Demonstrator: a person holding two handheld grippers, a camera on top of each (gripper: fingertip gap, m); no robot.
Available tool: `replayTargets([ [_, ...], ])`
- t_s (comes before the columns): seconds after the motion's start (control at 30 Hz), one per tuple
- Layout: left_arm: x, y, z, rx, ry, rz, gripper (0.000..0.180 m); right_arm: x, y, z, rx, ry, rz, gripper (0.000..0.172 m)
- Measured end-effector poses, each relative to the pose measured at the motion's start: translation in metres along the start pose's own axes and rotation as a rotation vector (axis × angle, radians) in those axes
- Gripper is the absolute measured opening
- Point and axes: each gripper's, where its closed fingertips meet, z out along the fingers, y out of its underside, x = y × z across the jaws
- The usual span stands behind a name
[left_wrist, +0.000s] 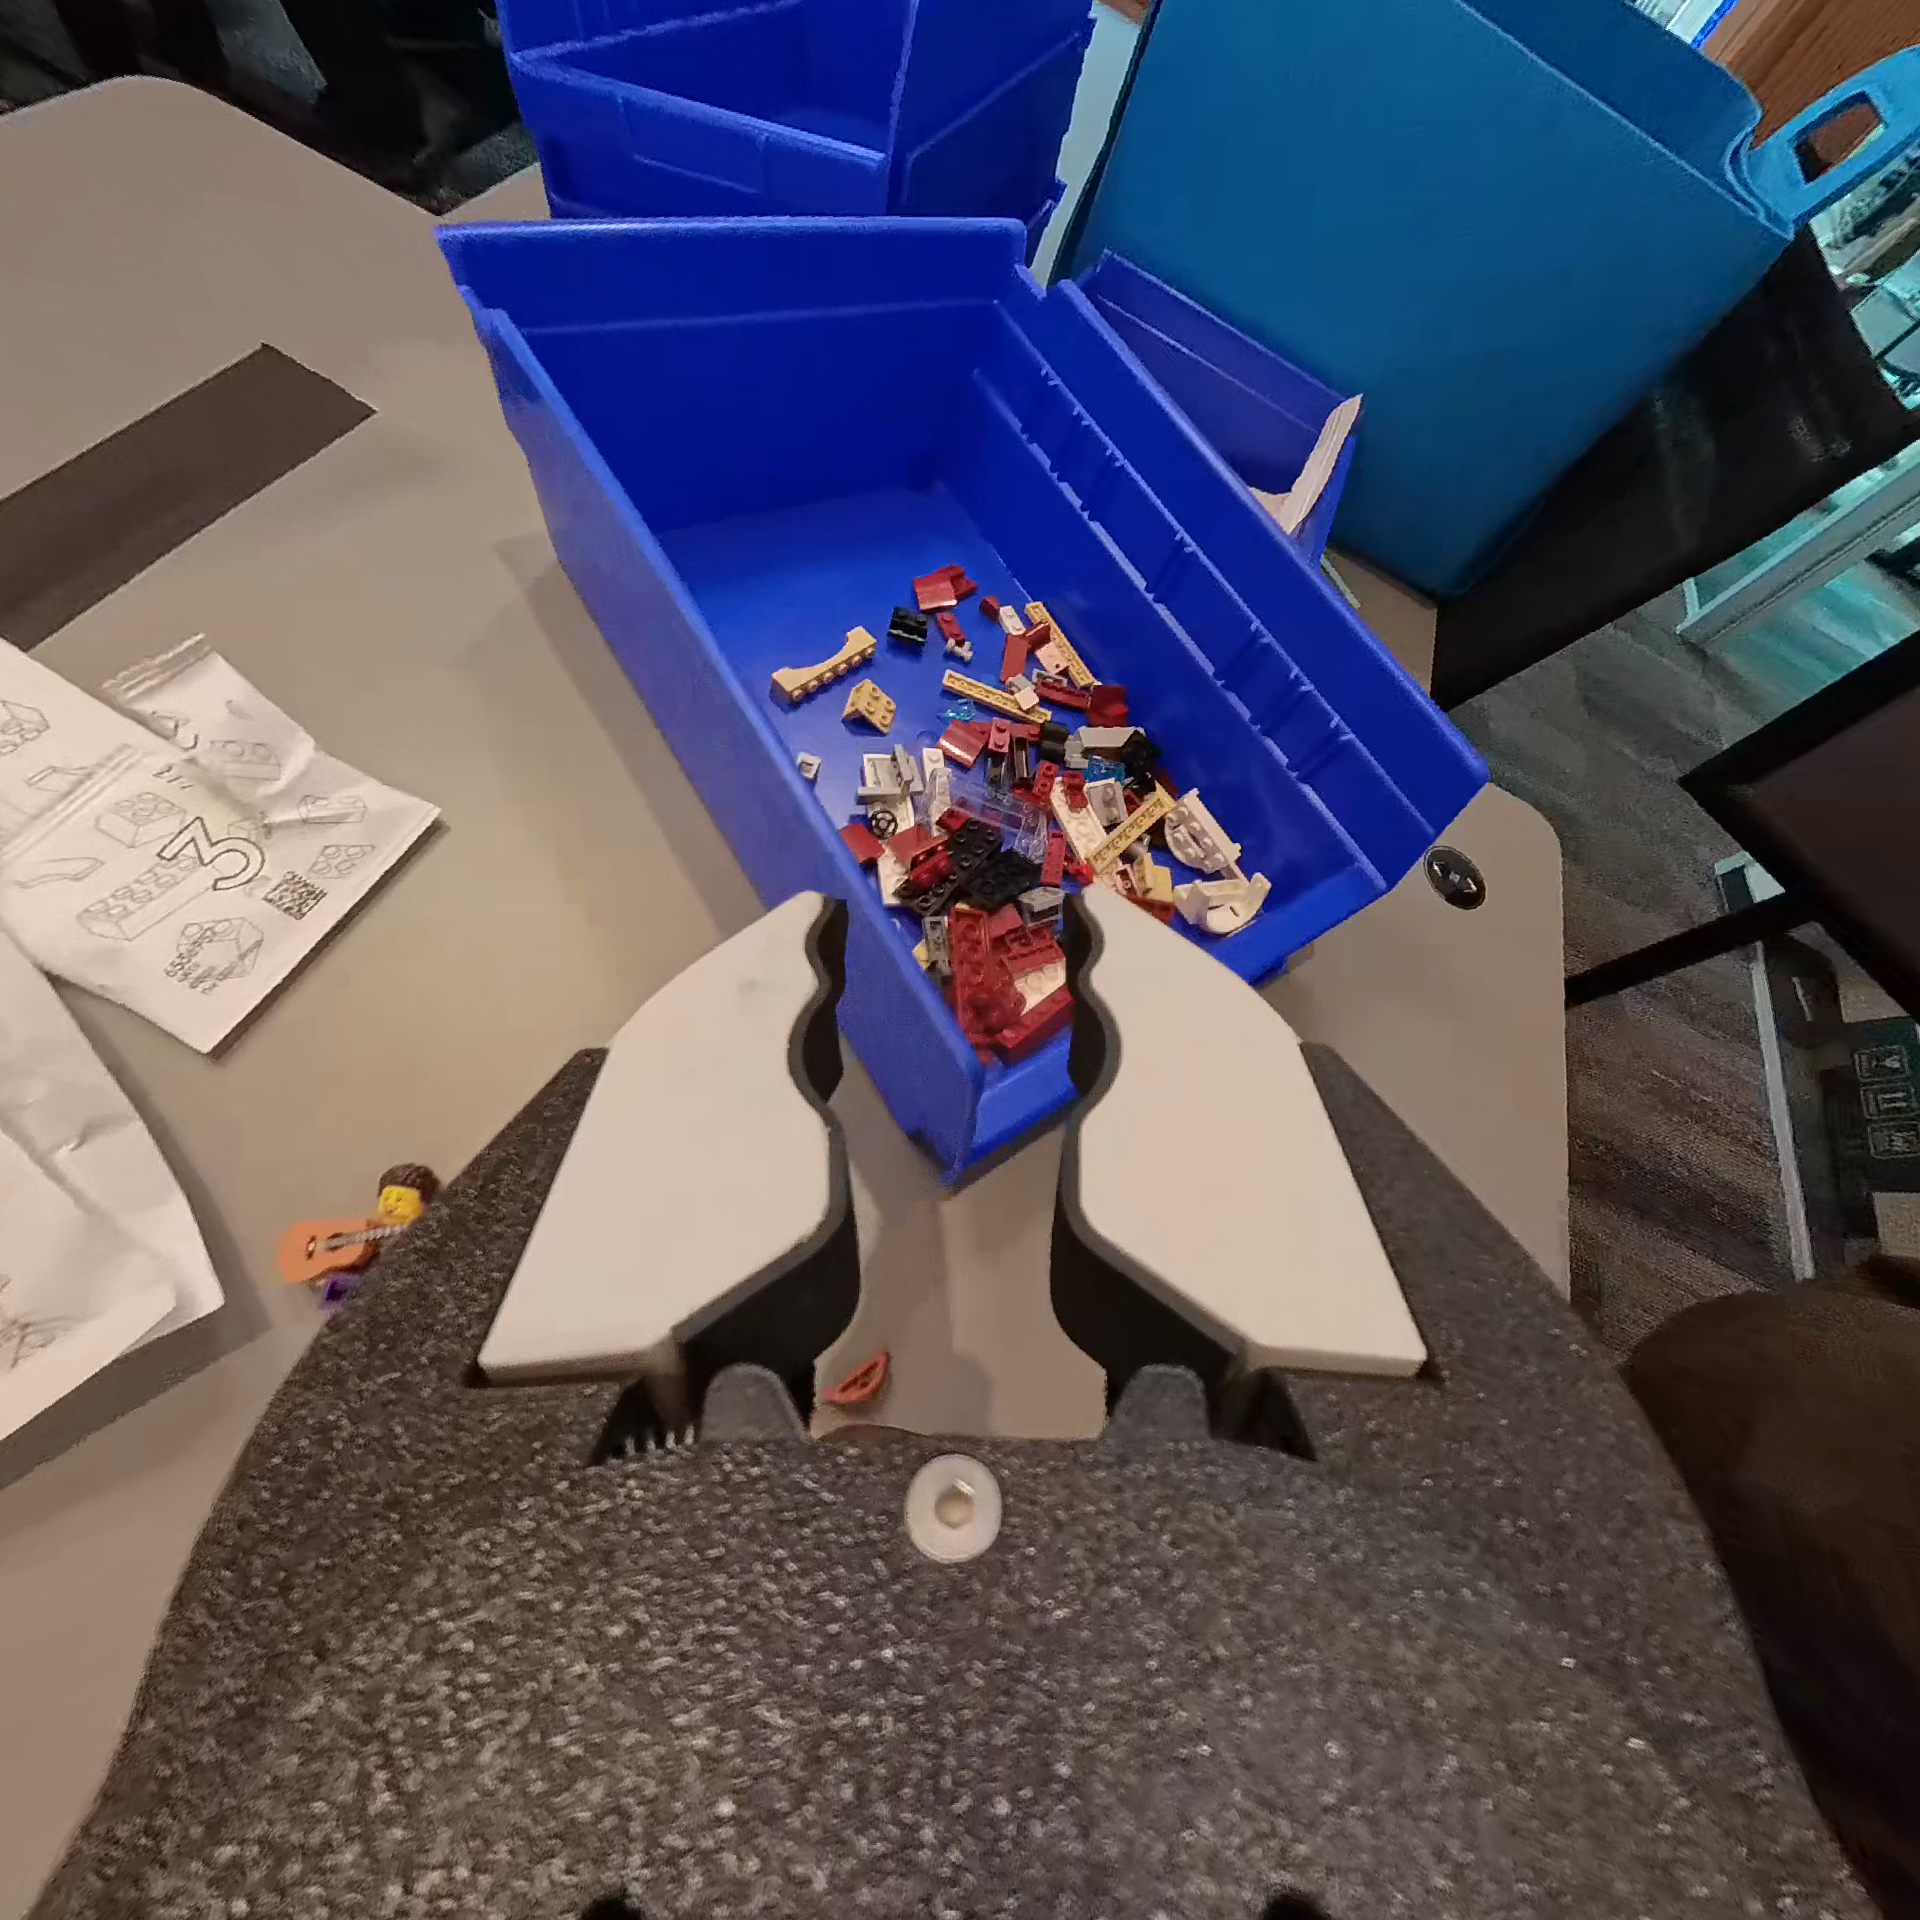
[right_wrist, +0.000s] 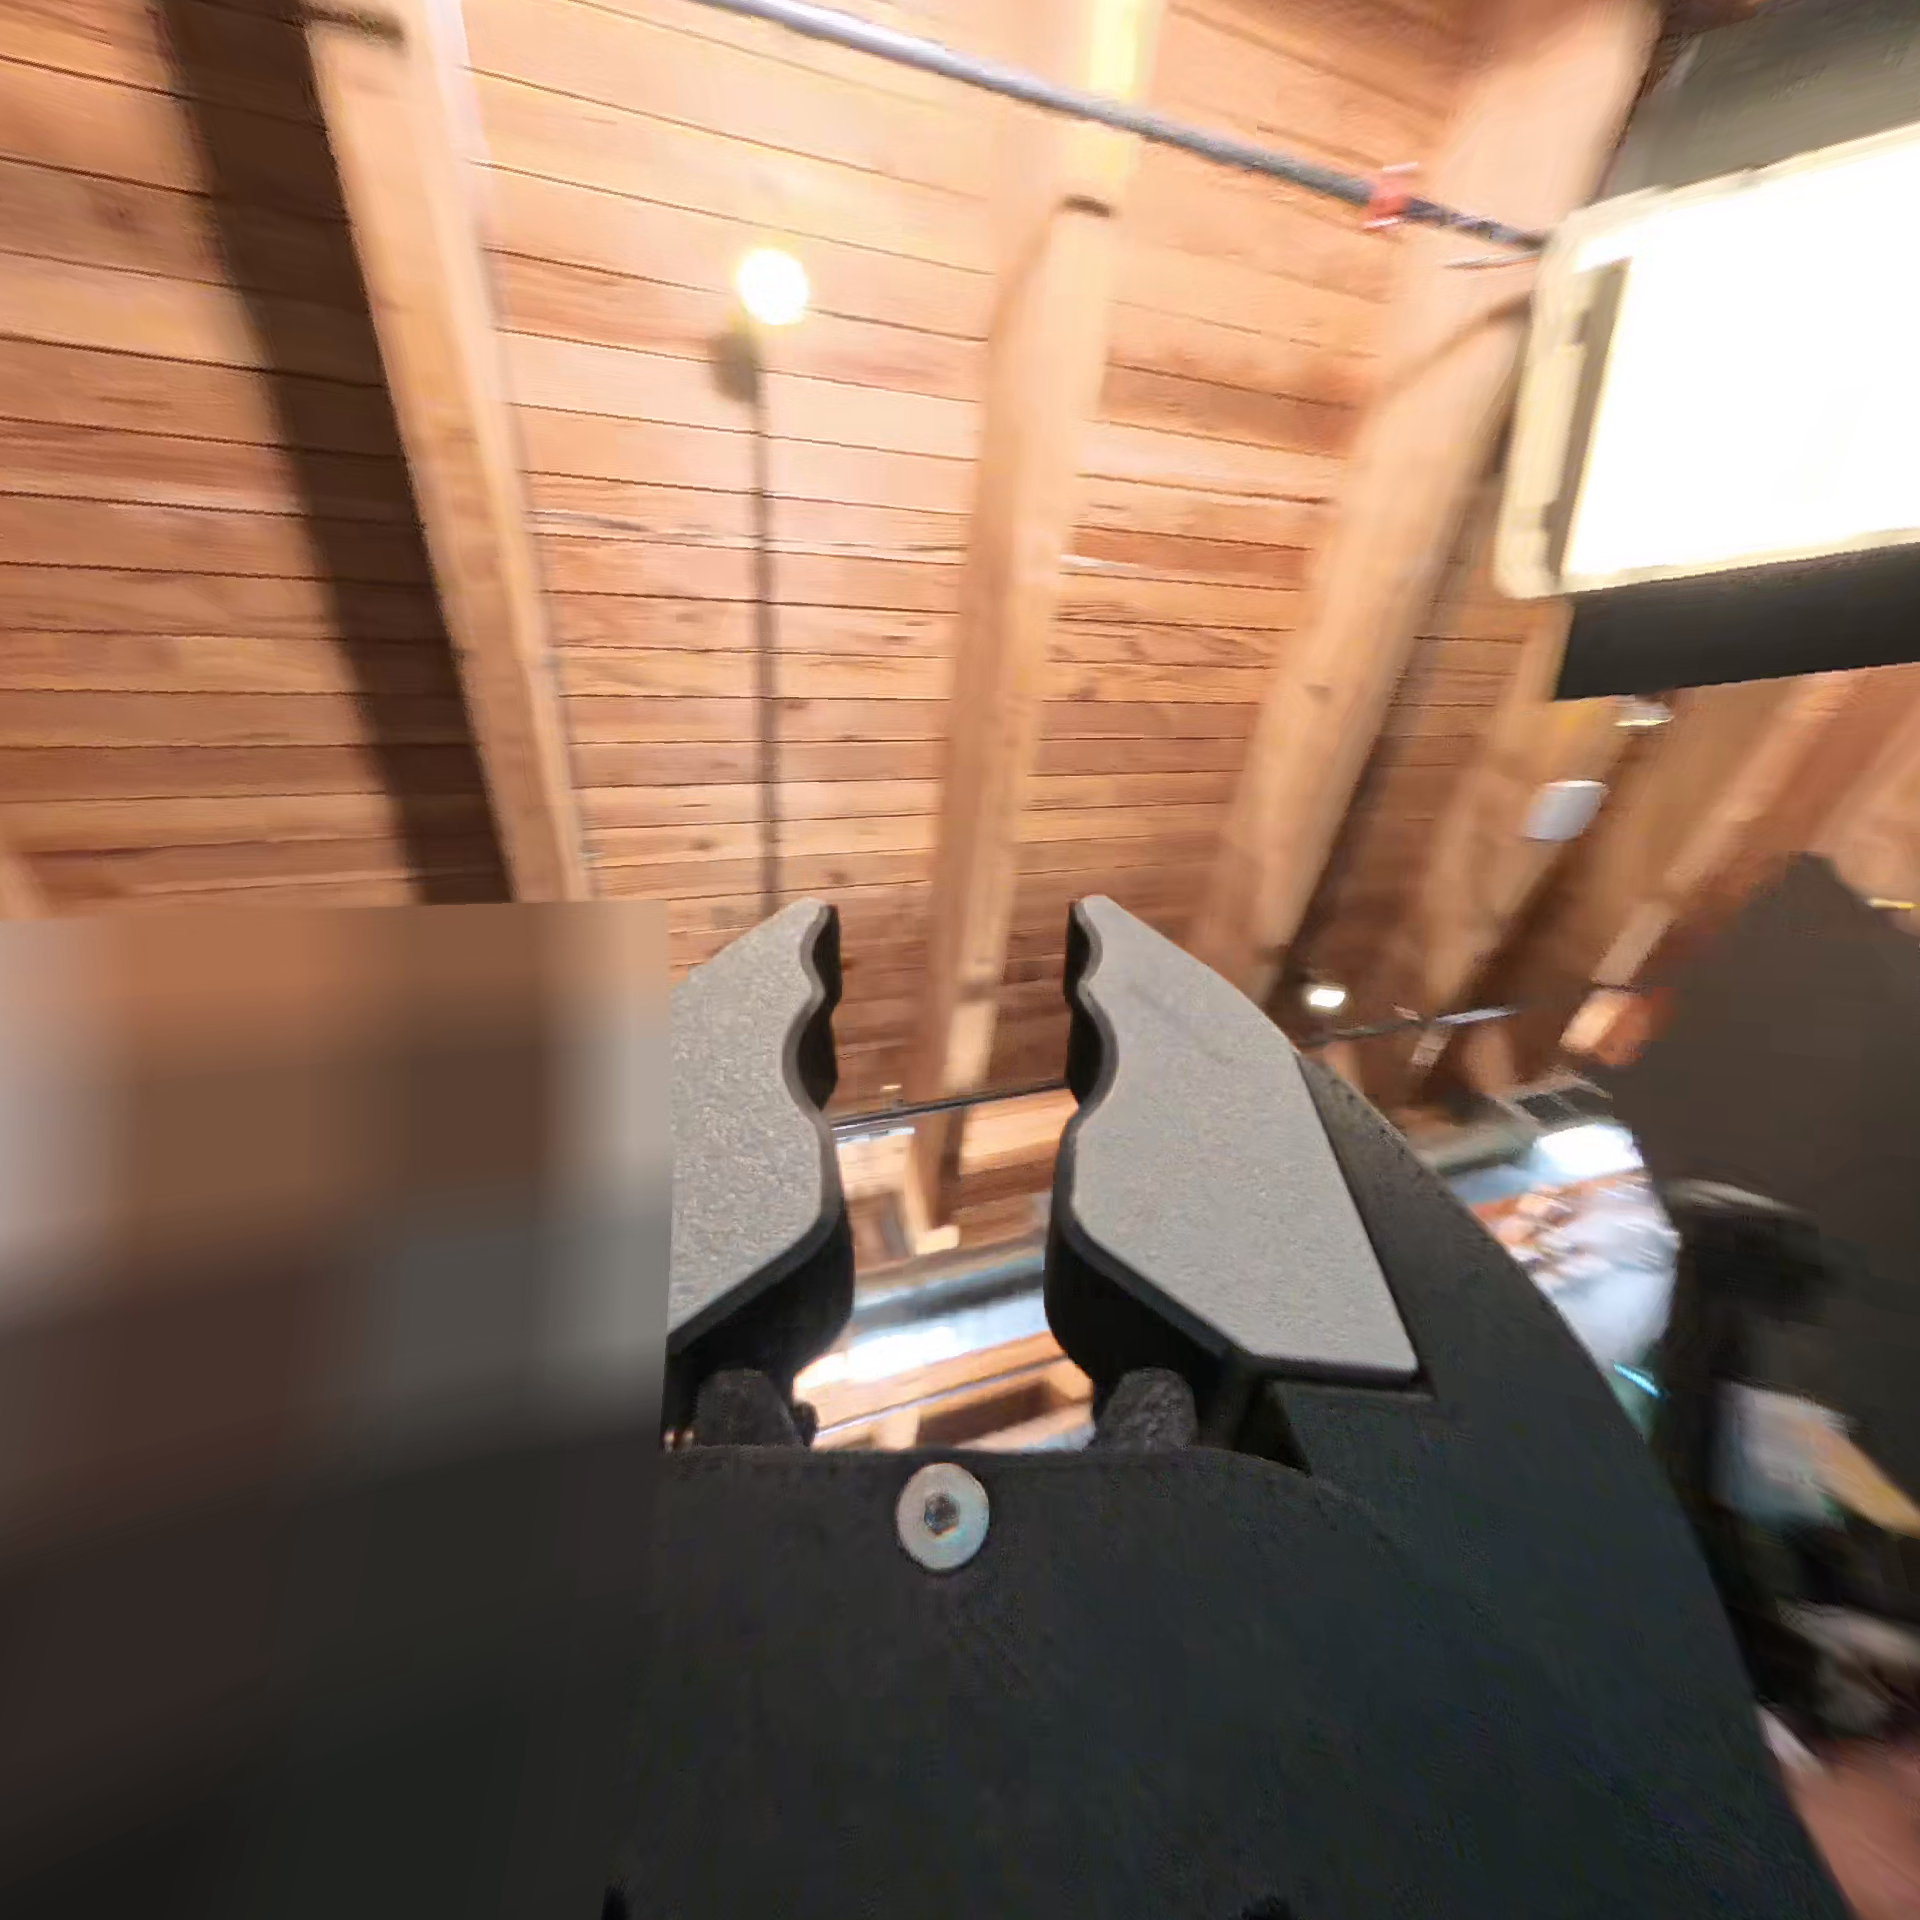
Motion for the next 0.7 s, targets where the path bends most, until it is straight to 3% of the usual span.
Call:
replayTargets([
  [0.1, -0.011, 0.008, -0.017, 0.010, -0.006, -0.017, 0.040, -0.065, 0.030, 0.015, -0.032, -0.219, 0.029, 0.044],
  [0.2, -0.020, 0.018, -0.030, 0.025, -0.003, -0.042, 0.040, -0.092, 0.053, 0.021, -0.081, -0.324, 0.038, 0.046],
  [0.37, -0.029, 0.038, -0.043, 0.015, 0.014, -0.077, 0.039, -0.092, 0.078, 0.022, -0.119, -0.336, 0.064, 0.048],
  [0.53, -0.032, 0.049, -0.055, 0.009, 0.017, -0.084, 0.039, -0.101, 0.067, 0.018, -0.074, -0.382, 0.063, 0.047],
  [0.7, -0.031, 0.056, -0.072, 0.003, 0.006, -0.077, 0.039, -0.103, 0.089, 0.017, -0.131, -0.384, 0.123, 0.046],
])
